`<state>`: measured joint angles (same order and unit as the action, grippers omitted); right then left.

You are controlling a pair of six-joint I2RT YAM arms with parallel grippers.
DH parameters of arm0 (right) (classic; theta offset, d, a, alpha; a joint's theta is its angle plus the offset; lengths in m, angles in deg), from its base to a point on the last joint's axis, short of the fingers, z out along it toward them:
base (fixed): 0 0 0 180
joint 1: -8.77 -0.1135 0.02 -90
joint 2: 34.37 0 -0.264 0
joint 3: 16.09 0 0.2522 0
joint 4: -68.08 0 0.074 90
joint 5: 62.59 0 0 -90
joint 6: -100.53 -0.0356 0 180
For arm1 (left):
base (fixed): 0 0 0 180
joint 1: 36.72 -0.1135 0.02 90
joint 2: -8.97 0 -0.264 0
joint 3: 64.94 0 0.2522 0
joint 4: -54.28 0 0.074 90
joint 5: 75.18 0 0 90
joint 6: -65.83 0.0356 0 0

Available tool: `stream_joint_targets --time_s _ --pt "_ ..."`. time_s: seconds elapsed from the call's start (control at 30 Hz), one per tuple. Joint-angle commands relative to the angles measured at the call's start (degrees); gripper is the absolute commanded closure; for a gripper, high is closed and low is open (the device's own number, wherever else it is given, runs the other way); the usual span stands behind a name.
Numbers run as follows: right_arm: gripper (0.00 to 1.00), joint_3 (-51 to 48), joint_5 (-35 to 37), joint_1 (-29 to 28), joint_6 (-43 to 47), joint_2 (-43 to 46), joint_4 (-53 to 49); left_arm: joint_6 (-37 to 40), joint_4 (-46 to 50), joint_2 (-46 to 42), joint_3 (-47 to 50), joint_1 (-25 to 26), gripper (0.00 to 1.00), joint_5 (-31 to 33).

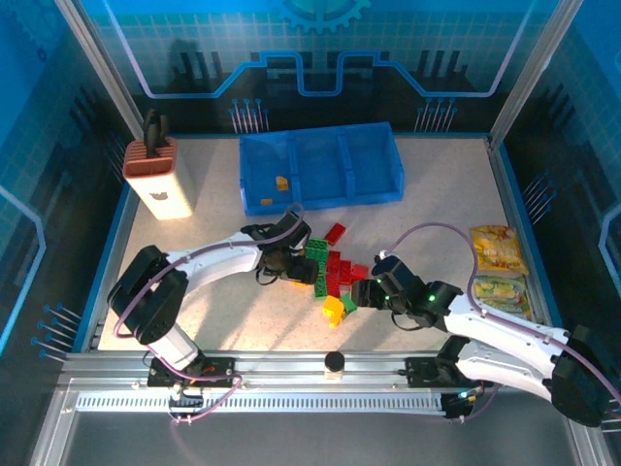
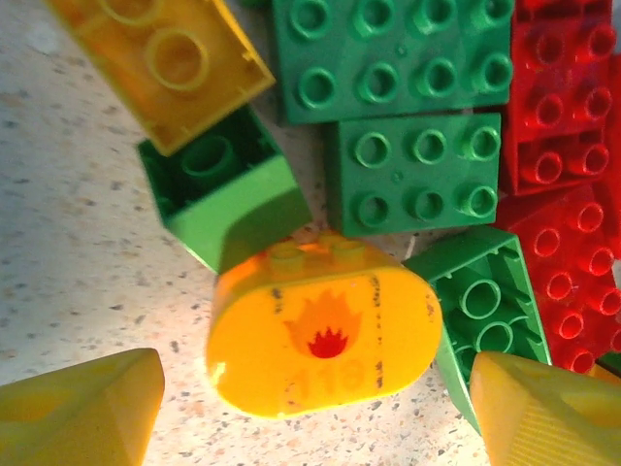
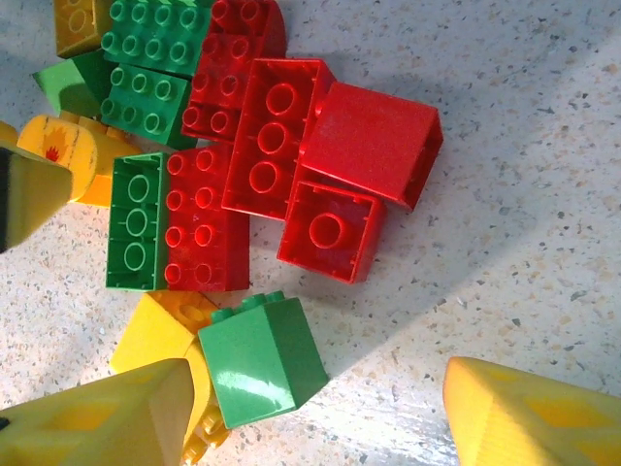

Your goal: Sort the legos into containers by color

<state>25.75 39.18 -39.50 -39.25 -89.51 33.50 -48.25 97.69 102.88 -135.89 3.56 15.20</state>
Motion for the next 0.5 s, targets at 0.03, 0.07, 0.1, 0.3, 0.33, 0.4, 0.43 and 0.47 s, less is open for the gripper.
stream_joint_targets --time_s 0.03,0.07,0.1,0.3,0.33,0.4,0.43,0.47 --pt "0.30 -0.25 1.10 -0.73 -1.03 1.21 1.00 -1.16 -2.04 0.90 1.19 0.50 0.17 0.62" --pt "0.30 -0.68 1.28 -0.77 -1.09 1.43 1.04 -1.17 -2.22 1.32 1.22 0.60 0.17 0.56" --pt "0.30 -0.82 1.45 -0.75 -1.12 1.52 1.04 -1.15 -2.18 1.79 1.12 0.72 0.17 0.68" --pt "0.30 -0.57 1.84 -0.68 -0.82 1.61 0.62 -0.48 -0.25 3.56 -0.33 1.18 0.20 3.80" --pt "0.30 -0.57 1.86 -0.68 -0.80 1.61 0.60 -0.23 0.35 3.70 -0.66 1.21 0.20 4.48" --pt "0.30 -0.70 1.94 -0.68 -0.89 1.78 0.60 0.03 1.17 3.83 -0.98 1.22 0.22 5.72" --pt "0.30 -0.84 1.99 -0.67 -0.98 1.87 0.60 0.12 1.42 3.82 -0.95 1.21 0.22 6.19" --pt "0.30 -0.91 1.94 -0.73 -1.05 1.95 0.69 0.25 1.42 3.83 -0.91 1.21 0.23 6.45"
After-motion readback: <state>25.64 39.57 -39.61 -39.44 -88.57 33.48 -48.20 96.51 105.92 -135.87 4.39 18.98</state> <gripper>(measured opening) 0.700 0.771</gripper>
